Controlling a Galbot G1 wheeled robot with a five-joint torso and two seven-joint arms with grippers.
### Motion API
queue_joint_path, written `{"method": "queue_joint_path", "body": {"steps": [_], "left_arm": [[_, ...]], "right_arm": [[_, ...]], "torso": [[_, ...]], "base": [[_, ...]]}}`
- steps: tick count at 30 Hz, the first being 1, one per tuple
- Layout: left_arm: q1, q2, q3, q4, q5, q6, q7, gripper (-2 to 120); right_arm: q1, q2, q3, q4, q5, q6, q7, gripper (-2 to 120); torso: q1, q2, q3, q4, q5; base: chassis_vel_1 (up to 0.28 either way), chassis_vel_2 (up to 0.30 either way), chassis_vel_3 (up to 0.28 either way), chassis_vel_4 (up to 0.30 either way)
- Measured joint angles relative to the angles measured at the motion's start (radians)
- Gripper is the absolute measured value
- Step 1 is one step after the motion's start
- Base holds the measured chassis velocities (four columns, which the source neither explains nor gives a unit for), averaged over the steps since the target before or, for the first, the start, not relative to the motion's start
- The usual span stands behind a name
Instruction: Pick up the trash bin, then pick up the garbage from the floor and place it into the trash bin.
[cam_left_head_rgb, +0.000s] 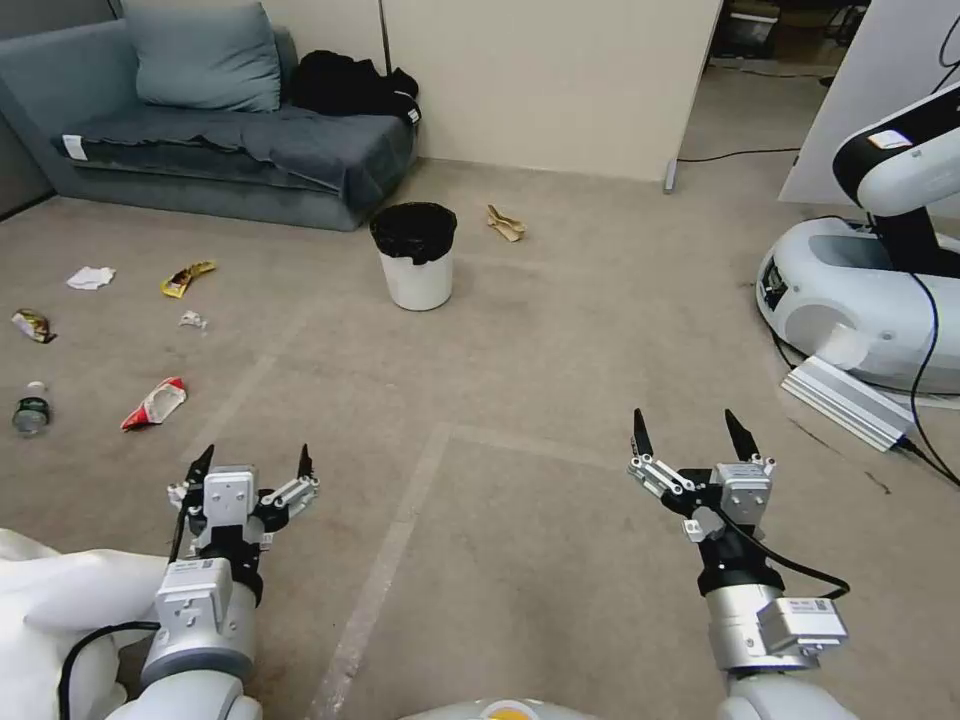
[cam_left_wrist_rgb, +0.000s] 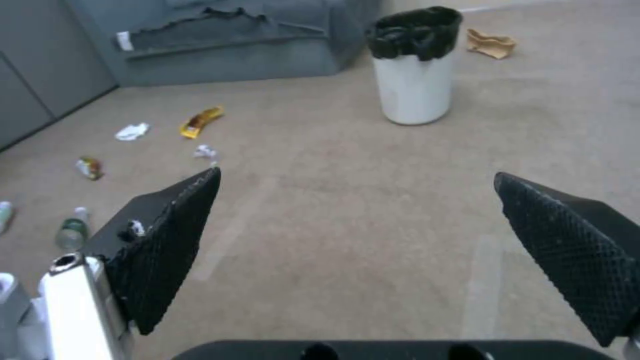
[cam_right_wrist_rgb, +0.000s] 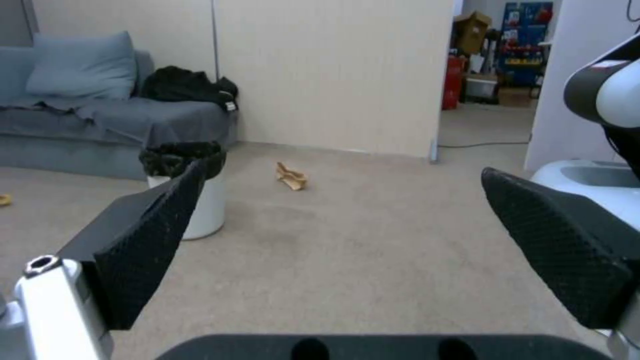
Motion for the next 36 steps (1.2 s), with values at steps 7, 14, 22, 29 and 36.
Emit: {"method": "queue_joint_path", "body": {"steps": [7, 14, 22, 29, 36], "left_arm": [[0.001, 0.000, 0.020, 0.007, 0.014, -0.006, 0.016, 100], [0.004, 0.000, 0.025, 0.009, 0.023, -0.009, 0.022, 100], [0.002, -0.001, 0.030, 0.014, 0.030, -0.012, 0.024, 100], [0.001, -0.003, 0.024, 0.015, 0.032, -0.016, 0.032, 100], [0.005, -0.003, 0.011, 0.013, 0.034, -0.027, 0.038, 100]], "right_arm": [[0.001, -0.001, 0.004, -0.005, -0.004, 0.000, -0.007, 100], [0.004, -0.001, 0.007, -0.012, -0.008, 0.004, -0.010, 100], [0.009, -0.001, 0.009, -0.016, -0.010, 0.004, -0.011, 100], [0.014, -0.001, 0.013, -0.017, -0.010, 0.004, -0.016, 100], [0.018, -0.001, 0.016, -0.018, -0.006, 0.003, -0.021, 100]], "torso": [[0.000, 0.000, 0.000, 0.0000, 0.0000], [0.000, 0.000, 0.000, 0.0000, 0.0000], [0.000, 0.000, 0.000, 0.0000, 0.0000], [0.000, 0.000, 0.000, 0.0001, -0.0001], [0.000, 0.000, 0.000, 0.0000, 0.0000]], "base": [[0.000, 0.000, 0.000, 0.000], [-0.008, 0.006, 0.009, -0.007], [-0.144, 0.140, 0.130, -0.140], [-0.188, 0.189, 0.184, -0.185], [-0.167, 0.153, 0.158, -0.159]]}}
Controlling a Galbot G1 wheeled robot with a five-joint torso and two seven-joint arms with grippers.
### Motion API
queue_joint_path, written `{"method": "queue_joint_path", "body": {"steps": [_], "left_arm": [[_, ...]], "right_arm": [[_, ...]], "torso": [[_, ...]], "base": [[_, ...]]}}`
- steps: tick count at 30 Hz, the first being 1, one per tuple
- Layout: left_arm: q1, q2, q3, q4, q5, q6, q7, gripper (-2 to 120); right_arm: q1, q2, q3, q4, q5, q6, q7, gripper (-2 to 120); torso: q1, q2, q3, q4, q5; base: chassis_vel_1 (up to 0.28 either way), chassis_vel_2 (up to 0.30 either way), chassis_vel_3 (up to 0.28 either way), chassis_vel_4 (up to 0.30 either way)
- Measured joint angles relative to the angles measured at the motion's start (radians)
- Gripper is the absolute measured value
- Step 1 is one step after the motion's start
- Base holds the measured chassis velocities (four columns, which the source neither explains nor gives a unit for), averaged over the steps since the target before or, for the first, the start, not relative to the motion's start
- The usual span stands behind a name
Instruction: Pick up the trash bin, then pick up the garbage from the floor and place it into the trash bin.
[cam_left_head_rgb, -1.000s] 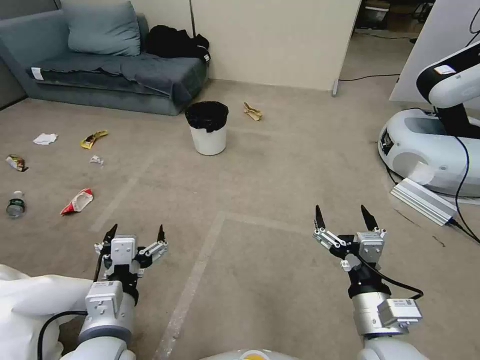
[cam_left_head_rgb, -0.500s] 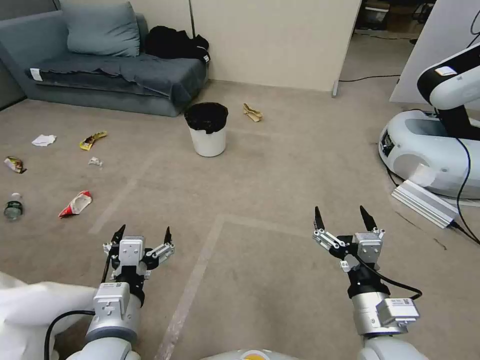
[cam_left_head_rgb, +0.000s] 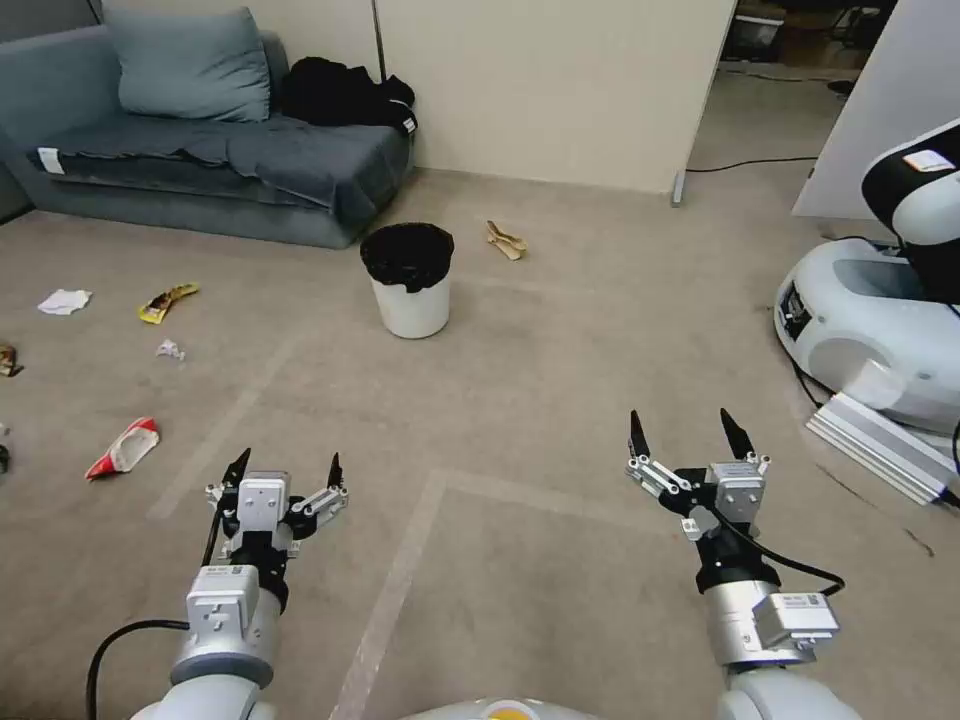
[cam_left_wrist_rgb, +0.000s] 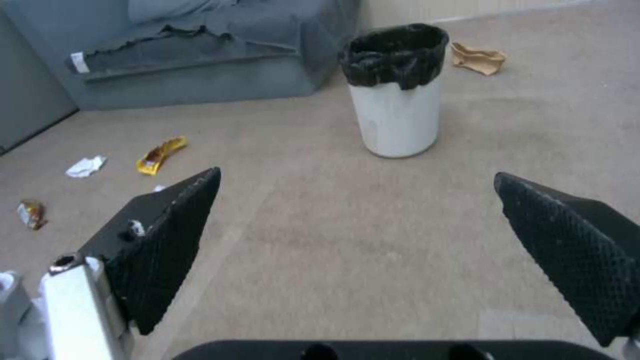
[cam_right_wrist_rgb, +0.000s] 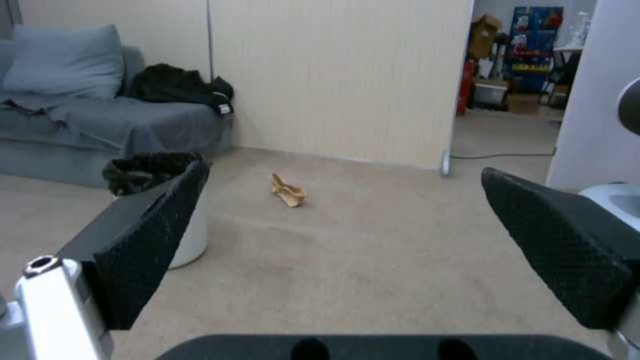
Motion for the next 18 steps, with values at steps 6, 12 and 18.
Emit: {"method": "queue_joint_path", "body": {"steps": [6, 12, 18], "left_arm": [[0.004, 0.000, -0.002, -0.001, 0.002, -0.002, 0.001, 100], [0.008, -0.005, -0.001, -0.006, 0.010, -0.004, 0.001, 100], [0.011, -0.010, 0.003, -0.006, 0.021, -0.006, 0.004, 100]], "right_arm": [[-0.001, 0.000, 0.002, 0.000, 0.001, 0.000, 0.000, 100], [-0.001, 0.000, -0.004, 0.000, 0.001, 0.000, -0.003, 100], [0.002, 0.000, -0.005, -0.001, 0.006, 0.000, -0.005, 100]], "torso": [[0.000, 0.000, 0.000, -0.0002, -0.0002], [0.000, 0.000, 0.000, 0.0001, 0.0004], [0.000, 0.000, 0.000, -0.0001, 0.0001]], "base": [[-0.156, 0.175, 0.170, -0.186], [-0.174, 0.183, 0.178, -0.164], [-0.159, 0.160, 0.160, -0.171]]}}
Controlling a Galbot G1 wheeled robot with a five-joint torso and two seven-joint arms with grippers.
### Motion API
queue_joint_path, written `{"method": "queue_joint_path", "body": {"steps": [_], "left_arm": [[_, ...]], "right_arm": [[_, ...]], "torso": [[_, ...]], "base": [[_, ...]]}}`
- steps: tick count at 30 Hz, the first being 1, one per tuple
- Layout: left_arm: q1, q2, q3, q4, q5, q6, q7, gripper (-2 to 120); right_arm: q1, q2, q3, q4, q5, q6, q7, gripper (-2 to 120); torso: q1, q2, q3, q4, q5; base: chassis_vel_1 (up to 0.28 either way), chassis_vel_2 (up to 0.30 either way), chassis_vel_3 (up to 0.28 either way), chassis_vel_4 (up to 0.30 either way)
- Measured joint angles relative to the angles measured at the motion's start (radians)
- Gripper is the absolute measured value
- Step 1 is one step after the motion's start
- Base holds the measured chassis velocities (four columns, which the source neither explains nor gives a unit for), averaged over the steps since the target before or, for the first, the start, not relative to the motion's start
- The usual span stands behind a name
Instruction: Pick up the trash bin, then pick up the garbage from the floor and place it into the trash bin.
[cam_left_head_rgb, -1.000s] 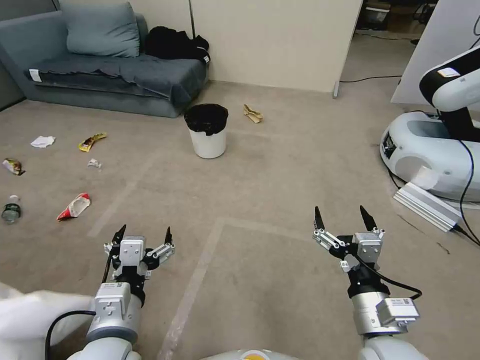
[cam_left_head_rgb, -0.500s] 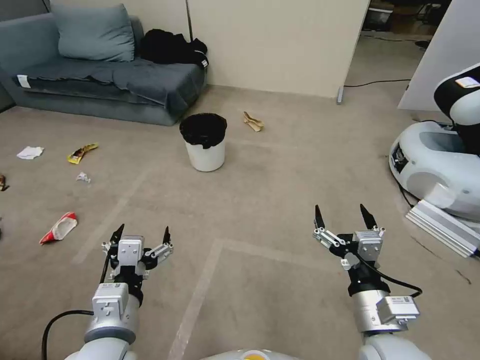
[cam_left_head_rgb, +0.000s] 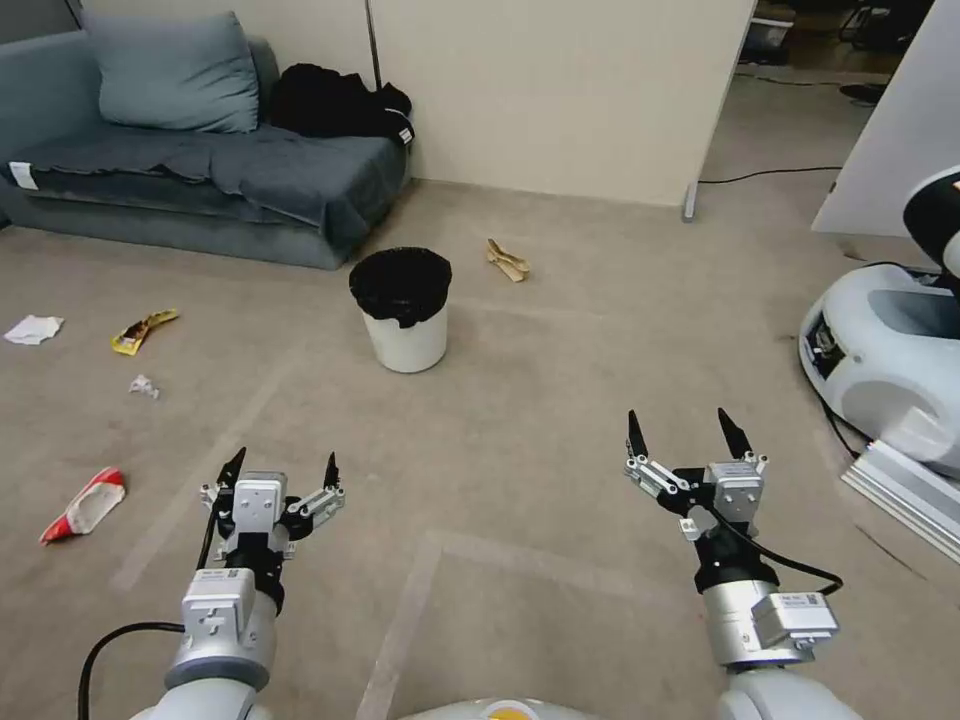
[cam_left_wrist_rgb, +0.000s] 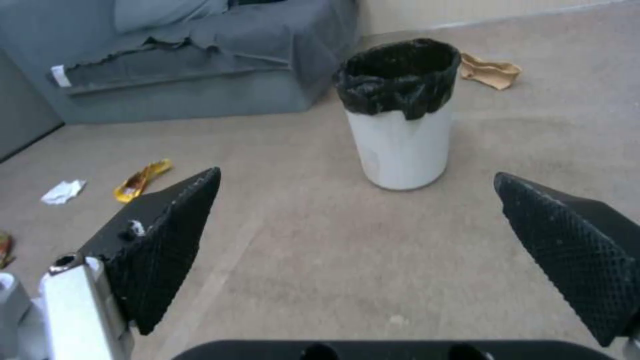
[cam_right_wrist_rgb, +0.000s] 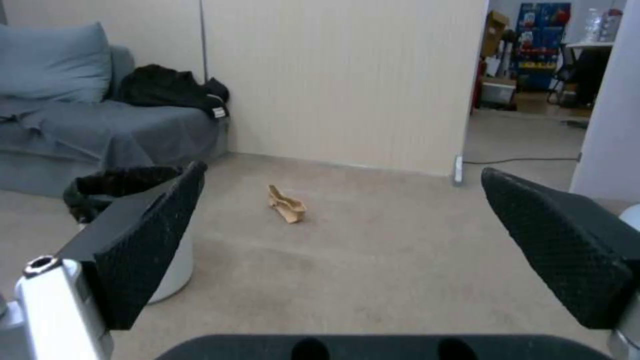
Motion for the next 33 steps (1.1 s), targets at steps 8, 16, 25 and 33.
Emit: {"method": "queue_joint_path", "body": {"steps": [8, 16, 25, 33], "left_arm": [[0.002, -0.001, -0.006, -0.003, 0.002, -0.001, 0.003, 100], [0.015, 0.000, -0.013, -0.021, -0.004, 0.002, 0.006, 100], [0.022, 0.014, -0.024, -0.027, -0.025, 0.009, 0.005, 100], [0.000, 0.022, -0.020, -0.025, -0.031, 0.019, 0.004, 100]], "right_arm": [[0.007, 0.000, -0.002, -0.002, 0.008, -0.011, -0.004, 100], [0.001, 0.000, -0.004, 0.010, 0.013, -0.022, -0.008, 100], [0.000, 0.000, -0.016, 0.009, -0.001, -0.026, -0.012, 100], [-0.004, 0.000, -0.004, 0.019, -0.009, -0.024, -0.015, 100]], "torso": [[0.000, 0.000, 0.000, 0.0002, 0.0001], [0.000, 0.000, 0.000, 0.0000, 0.0000], [0.000, 0.000, 0.000, 0.0001, -0.0002], [0.000, 0.000, 0.000, -0.0001, -0.0004]], "base": [[-0.169, 0.178, 0.172, -0.176], [-0.171, 0.174, 0.165, -0.182], [-0.179, 0.165, 0.171, -0.172], [-0.165, 0.175, 0.168, -0.175]]}}
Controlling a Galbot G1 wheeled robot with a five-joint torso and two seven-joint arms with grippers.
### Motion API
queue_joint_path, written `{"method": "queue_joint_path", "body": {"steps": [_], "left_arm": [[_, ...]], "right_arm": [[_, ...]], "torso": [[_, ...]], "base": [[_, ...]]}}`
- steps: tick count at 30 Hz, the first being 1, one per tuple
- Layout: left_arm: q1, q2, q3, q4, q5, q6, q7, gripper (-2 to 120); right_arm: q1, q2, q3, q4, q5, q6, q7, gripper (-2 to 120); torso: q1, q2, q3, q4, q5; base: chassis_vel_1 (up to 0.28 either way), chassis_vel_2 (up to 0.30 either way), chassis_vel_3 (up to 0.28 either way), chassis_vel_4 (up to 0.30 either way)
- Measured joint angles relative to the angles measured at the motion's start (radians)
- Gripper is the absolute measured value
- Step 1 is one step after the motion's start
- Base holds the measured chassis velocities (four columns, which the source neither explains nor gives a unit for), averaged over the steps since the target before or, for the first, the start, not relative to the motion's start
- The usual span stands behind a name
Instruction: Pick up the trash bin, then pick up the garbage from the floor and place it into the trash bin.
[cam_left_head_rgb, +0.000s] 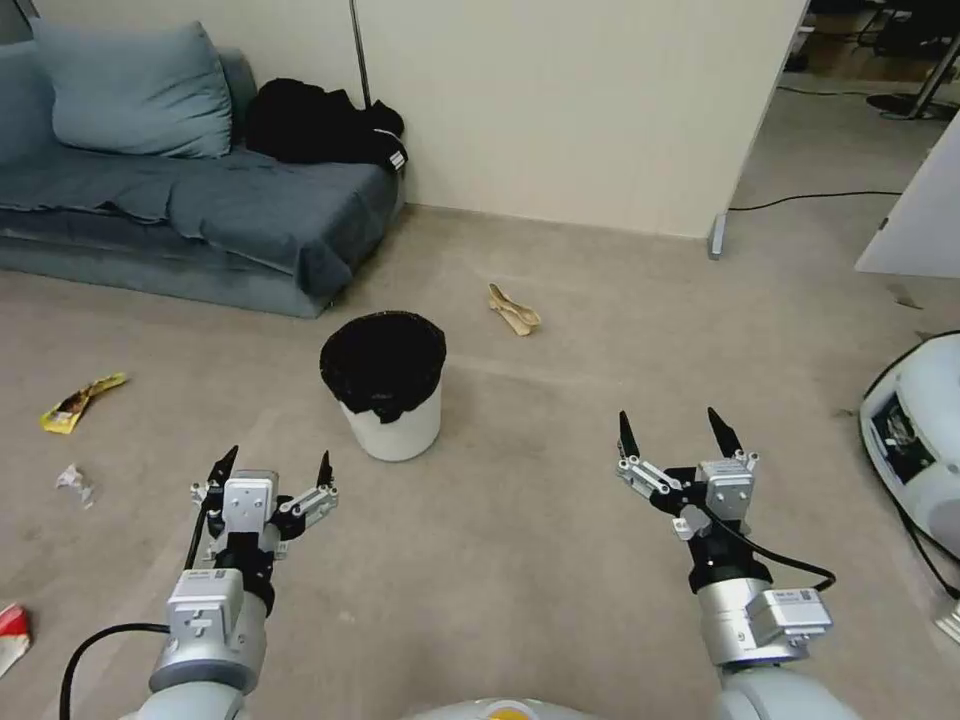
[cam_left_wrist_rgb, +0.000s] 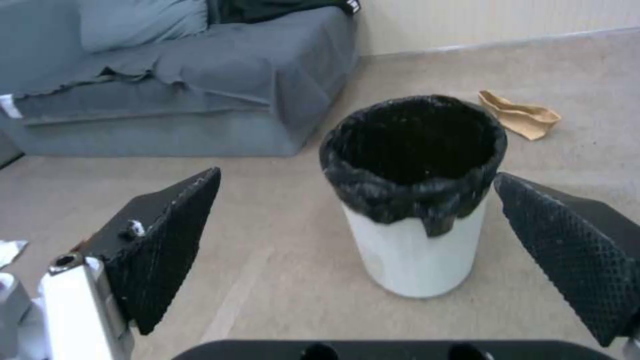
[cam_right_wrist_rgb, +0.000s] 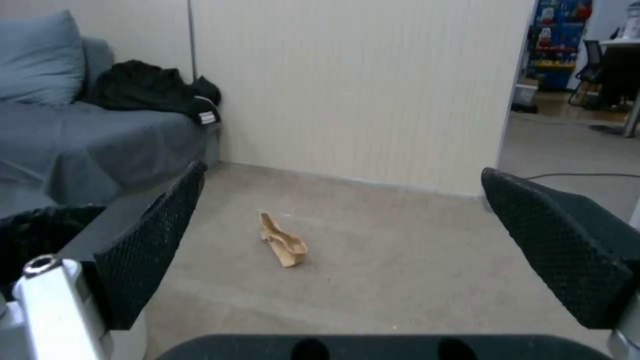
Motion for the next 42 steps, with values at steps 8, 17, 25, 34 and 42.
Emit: {"method": "queue_joint_path", "body": {"steps": [8, 17, 25, 34, 42], "left_arm": [[-0.011, -0.004, 0.014, 0.007, 0.007, 0.000, 0.000, 100], [-0.013, -0.001, 0.010, 0.006, 0.005, 0.000, 0.000, 100], [-0.022, -0.004, 0.006, 0.016, 0.004, 0.000, -0.001, 100], [-0.042, -0.003, 0.004, 0.030, 0.001, 0.005, -0.003, 100], [-0.126, 0.022, -0.031, 0.054, -0.103, 0.070, -0.045, 100]], "right_arm": [[0.002, 0.000, 0.007, 0.003, 0.000, 0.003, -0.006, 100], [0.018, 0.000, 0.006, -0.013, 0.000, 0.007, -0.012, 100], [0.031, 0.000, 0.011, -0.040, -0.009, 0.064, -0.015, 100], [0.026, 0.000, 0.013, -0.053, -0.017, 0.085, -0.018, 100], [0.025, -0.011, 0.019, -0.057, -0.016, 0.086, -0.017, 100]], "torso": [[0.000, 0.000, 0.000, 0.0002, 0.0003], [0.000, 0.000, 0.000, 0.0001, 0.0003], [0.000, 0.000, 0.000, 0.0001, 0.0002], [0.000, 0.000, 0.000, 0.0002, 0.0002], [0.000, 0.000, 0.000, 0.0001, 0.0002]], "base": [[-0.167, 0.179, 0.169, -0.174], [-0.177, 0.169, 0.174, -0.175], [-0.121, 0.142, 0.121, -0.133], [-0.009, 0.004, 0.008, -0.007], [0.000, 0.000, 0.000, 0.000]]}}
